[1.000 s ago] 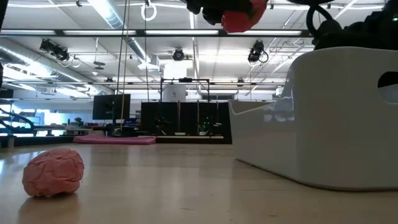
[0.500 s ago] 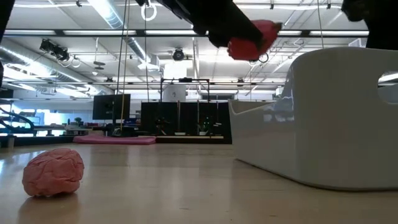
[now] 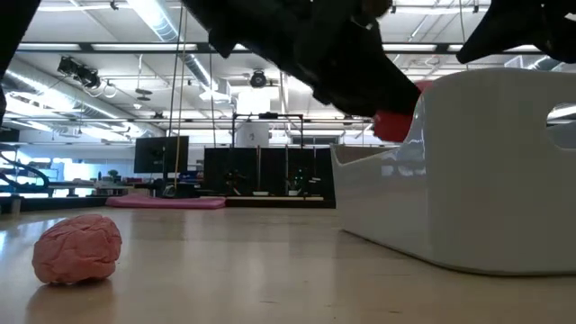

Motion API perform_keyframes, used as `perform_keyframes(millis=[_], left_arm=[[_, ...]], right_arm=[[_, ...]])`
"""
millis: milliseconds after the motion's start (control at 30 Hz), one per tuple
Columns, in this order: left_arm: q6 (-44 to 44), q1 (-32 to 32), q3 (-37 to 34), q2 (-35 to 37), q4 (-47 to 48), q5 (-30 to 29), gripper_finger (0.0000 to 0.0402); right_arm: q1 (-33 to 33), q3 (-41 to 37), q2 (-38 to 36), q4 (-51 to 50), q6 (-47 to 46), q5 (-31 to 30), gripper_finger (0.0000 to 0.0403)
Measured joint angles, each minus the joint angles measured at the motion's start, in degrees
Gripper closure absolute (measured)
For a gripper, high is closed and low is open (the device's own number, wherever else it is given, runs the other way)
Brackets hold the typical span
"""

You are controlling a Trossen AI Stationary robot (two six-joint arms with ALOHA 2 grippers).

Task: Pick and placing Produce into tupperware
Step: Put the red dragon fruit into the gray bin, then put the green bell pepper into the gray bin

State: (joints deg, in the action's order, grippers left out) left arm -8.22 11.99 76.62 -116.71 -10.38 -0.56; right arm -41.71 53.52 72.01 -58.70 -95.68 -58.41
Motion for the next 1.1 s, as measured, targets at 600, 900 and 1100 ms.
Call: perform_keyframes(millis=[600,900,1100], left_arm=[[2.8,0.3,0.0,-4.8,-5.2,0.2,0.0132],[1.1,0.1,0.0,-3.1,-6.6,0.1,0.0119],[-0.4,0.4,0.0,3.6,2.3,0.0,0.0128]], right_arm=[[0.0,0.0,1.0,3.0,0.0,0.5,0.0399],[-0.2,0.0,1.5,5.1,1.3,1.7,0.0399],[-0.5,0.0,2.2,7.2,3.2,1.7,0.0399]])
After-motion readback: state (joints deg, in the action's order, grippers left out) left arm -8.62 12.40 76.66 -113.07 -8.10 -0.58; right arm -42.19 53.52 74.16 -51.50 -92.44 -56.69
